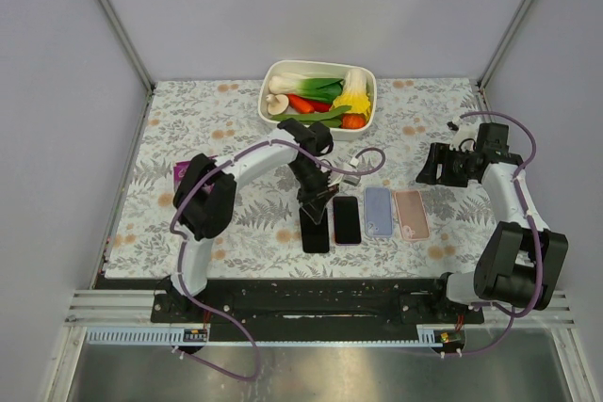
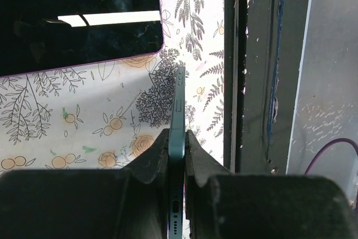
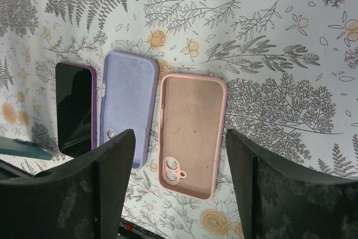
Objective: Take the phone out of the phone case
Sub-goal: Place the phone case at the center of the board, then place the phone at the center of the board.
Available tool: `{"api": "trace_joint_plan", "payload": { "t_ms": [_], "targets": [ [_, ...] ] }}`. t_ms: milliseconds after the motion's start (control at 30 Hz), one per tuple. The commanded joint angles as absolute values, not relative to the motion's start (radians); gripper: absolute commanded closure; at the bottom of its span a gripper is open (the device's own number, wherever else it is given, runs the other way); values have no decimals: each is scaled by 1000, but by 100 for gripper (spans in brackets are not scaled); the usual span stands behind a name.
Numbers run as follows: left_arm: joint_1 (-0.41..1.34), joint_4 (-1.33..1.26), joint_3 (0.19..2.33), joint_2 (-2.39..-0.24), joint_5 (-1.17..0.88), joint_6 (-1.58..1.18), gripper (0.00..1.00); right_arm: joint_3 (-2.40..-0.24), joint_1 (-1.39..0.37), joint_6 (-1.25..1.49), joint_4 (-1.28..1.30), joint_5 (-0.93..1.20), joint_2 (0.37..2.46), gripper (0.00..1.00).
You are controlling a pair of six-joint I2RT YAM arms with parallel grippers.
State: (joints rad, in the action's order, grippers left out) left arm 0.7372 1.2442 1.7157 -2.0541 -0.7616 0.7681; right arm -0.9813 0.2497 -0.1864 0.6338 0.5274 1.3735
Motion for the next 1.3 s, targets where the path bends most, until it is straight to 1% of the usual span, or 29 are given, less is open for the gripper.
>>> {"api": "trace_joint_plan", "payload": {
  "t_ms": [0,100,167,533,867,1067,1267],
  "targets": [
    [729,1195,1743,-2091,-750,759,86,-982,255,-193,635,566,1354,25],
    [729,1187,1758,-2117,-732,744,80,-980,255,-190,637,583,1359,25],
    [727,1183,1769,-2137,-723,744,78,-979,255,-187,637,591,1362,25],
    [692,1183,1845,-2246,-692,749,78,-963,255,-190,644,621,1376,25],
    [687,1183,1960,-2367,-608,709,73,-954,255,-198,655,669,1384,25],
    [689,1141,1956,-2378,-594,680,71,-948,255,-196,655,690,1384,25],
    [687,1092,1948,-2390,-535,673,68,-945,255,-196,657,709,1381,25]
  ]
}}
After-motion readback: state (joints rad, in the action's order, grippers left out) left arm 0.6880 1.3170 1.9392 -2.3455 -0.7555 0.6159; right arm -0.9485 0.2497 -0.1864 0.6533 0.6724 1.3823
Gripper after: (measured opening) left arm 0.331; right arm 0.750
